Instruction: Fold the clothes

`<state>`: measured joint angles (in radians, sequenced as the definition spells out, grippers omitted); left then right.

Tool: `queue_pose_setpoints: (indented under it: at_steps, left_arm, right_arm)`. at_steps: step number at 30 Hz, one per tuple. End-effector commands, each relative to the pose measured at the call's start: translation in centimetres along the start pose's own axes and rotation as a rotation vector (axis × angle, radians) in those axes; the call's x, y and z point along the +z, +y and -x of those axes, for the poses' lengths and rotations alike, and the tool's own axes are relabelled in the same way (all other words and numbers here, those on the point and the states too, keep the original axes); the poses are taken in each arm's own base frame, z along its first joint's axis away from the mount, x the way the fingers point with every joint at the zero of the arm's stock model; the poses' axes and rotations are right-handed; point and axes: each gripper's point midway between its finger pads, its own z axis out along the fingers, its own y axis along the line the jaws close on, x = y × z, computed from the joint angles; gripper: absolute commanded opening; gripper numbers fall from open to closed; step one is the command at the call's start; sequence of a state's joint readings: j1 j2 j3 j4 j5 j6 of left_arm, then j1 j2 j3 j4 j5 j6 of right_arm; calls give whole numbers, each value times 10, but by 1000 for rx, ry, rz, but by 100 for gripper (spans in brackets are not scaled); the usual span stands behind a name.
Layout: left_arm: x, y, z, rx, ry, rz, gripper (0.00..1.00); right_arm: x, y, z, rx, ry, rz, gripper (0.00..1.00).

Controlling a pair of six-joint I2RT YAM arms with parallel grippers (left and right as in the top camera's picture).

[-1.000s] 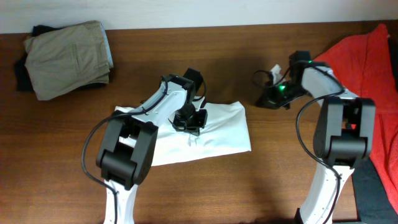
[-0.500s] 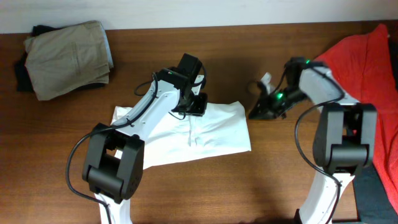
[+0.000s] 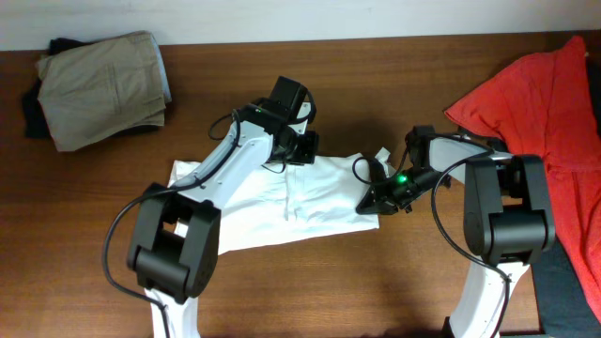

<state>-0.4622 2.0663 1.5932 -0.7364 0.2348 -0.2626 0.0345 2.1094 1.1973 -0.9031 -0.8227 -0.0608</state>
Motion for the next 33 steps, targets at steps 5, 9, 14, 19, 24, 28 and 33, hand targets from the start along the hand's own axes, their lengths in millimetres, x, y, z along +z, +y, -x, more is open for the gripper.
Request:
queue_pose_setpoints:
  at_steps: [5, 9, 14, 19, 24, 28, 33]
  left_arm:
    - [42, 27, -16, -44, 86, 29, 0]
    - [49, 42, -13, -67, 80, 51, 0]
    - [47, 57, -9, -96, 70, 59, 0]
    - [33, 64, -3, -117, 63, 66, 0]
    - [-29, 65, 23, -103, -13, 88, 0]
    - [-97, 73, 31, -98, -112, 206, 19]
    - [-149, 78, 15, -129, -135, 276, 99]
  right_arm:
    - [-10, -34, -1, 102, -27, -139, 4]
    - [-19, -41, 1, 131, -48, -130, 4]
    - [-24, -45, 2, 147, -59, -126, 4]
    - [-40, -62, 5, 237, -110, -229, 4]
    - [-76, -56, 13, 251, -232, -313, 4]
    - [-116, -38, 16, 222, -374, -396, 23]
    - [-163, -10, 24, 141, -529, -457, 99]
